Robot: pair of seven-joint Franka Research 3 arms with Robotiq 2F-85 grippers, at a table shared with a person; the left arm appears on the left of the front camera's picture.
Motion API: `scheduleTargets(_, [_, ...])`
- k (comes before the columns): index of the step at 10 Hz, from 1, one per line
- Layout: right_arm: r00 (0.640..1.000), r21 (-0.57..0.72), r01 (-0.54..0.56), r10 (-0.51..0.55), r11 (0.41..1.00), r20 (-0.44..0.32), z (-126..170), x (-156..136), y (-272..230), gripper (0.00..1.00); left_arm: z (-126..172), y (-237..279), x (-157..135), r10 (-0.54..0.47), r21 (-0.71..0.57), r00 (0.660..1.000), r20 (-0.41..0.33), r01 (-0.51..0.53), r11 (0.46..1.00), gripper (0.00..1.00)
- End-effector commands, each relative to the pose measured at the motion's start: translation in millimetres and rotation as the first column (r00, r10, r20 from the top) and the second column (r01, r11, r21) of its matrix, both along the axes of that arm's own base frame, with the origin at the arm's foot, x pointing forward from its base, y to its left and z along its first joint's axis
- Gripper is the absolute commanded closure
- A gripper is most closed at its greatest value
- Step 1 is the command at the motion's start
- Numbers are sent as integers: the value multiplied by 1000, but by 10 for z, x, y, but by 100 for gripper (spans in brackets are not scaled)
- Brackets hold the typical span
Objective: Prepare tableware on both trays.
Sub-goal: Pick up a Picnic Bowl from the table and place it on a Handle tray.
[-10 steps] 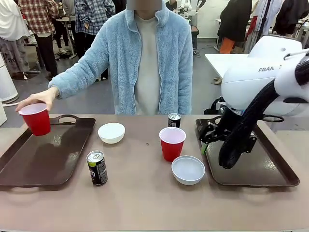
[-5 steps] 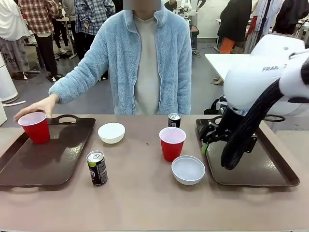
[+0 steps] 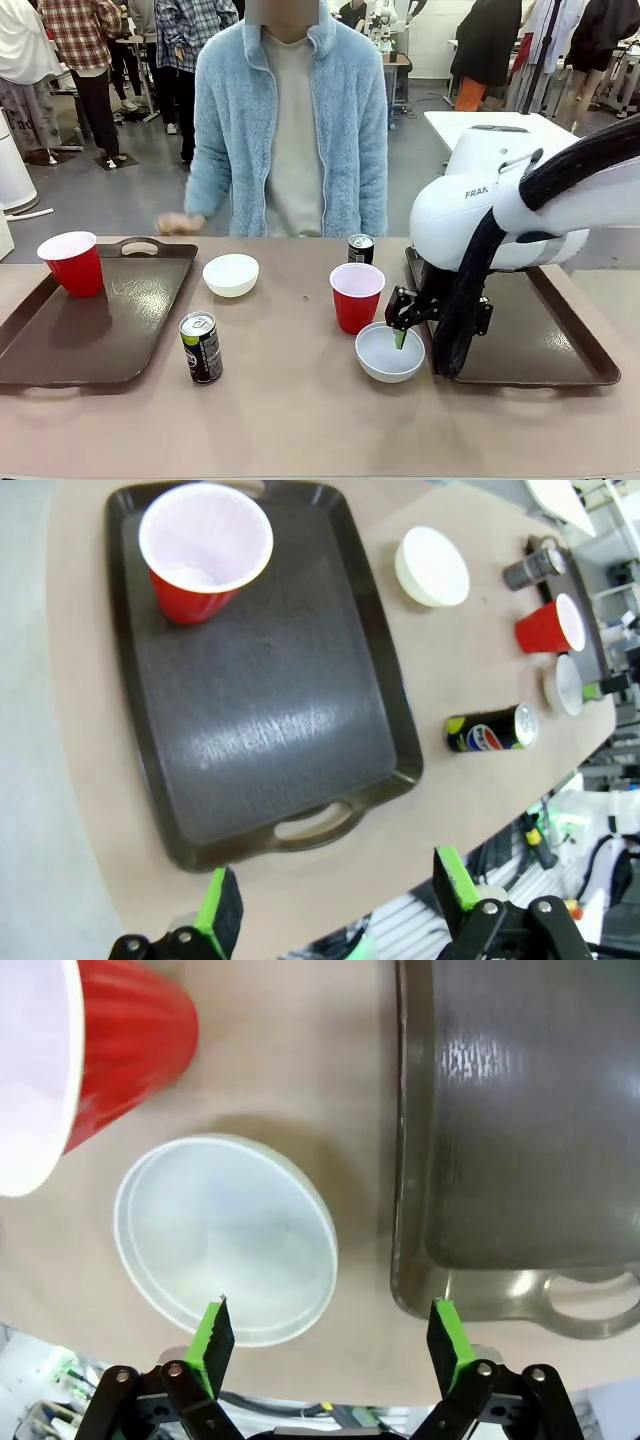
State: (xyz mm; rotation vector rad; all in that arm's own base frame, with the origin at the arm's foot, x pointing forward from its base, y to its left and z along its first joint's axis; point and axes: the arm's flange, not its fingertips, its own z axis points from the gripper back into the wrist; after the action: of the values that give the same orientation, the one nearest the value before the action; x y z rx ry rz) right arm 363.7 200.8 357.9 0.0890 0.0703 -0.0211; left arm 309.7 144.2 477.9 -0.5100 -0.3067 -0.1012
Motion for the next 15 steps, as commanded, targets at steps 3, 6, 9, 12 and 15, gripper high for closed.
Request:
scheduleTargets(3, [999,-7,-39,40,999,16,-129,214,116,19,0,22,-2,-2,-12,1000,6,2,1000,0])
scheduleTargets(6, [999,-9,-42,42,999,14,-170,233,115,41,0,22,-2,-2,-12,1000,6,2,1000,0])
scheduleTargets(9, [999,4,-34,34,999,9,-185,260,88,76,0,22,-2,-2,-12,1000,6,2,1000,0])
scheduleTargets(12, [999,13,-34,34,999,6,-178,258,90,100,0,22,-2,-2,-12,1000,6,2,1000,0])
scheduleTargets(15, [998,-6,-60,60,998,1,-125,227,77,100,0,22,-2,-2,-12,1000,6,2,1000,0])
